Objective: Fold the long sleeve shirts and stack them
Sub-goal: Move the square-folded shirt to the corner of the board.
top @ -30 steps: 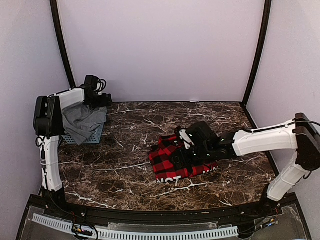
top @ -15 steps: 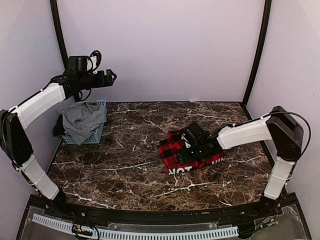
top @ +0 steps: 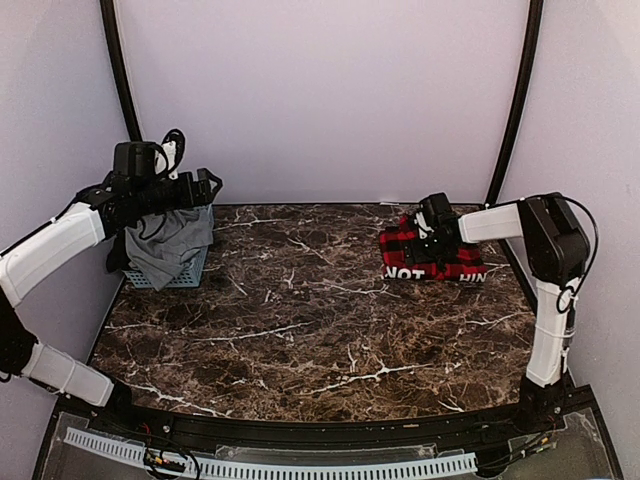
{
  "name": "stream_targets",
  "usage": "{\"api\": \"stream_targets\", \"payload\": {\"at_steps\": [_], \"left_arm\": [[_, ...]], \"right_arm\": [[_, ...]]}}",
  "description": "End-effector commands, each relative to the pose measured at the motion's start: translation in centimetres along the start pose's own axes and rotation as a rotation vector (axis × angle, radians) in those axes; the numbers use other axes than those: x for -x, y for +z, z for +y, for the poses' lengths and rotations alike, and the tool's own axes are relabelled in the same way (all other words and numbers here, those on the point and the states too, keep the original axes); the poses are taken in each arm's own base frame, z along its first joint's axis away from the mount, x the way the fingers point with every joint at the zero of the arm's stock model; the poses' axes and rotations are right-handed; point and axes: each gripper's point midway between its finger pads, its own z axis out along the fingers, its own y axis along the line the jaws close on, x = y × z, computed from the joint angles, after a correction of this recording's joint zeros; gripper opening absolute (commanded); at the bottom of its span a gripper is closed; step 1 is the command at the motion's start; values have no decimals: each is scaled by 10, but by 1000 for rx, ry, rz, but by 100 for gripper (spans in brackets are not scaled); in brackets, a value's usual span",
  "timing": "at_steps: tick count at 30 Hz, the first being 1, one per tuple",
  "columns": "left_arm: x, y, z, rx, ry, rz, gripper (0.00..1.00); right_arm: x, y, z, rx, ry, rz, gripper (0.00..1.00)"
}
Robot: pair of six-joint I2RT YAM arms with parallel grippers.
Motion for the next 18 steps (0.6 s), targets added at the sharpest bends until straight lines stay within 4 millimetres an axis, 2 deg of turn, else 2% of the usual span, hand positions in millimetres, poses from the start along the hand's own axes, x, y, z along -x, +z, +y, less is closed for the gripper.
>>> {"api": "stream_targets", "payload": {"at_steps": [1,6,10,12,15,18], "left_arm": [[-13,-19,-4,-21,-24,14,96],[-29,-29,1,1,-19,52,96],[-37,-31,13,62,-17,73,97],[-40,-30,24,124,-18,83,97],[-45,-26,37,197,-13,108,97],[-53,-19,61,299,-20,163,97]], "right_arm": [[19,27,-20,24,-88,24,90],[43,34,-51,-60,-174,11,91],[46,33,-86,-108,-143,43,92],[46,30,-97,-106,-112,46,93],[61,10,-81,-6,-73,-35,94],[81,-26,-52,126,-29,-167,94]]}}
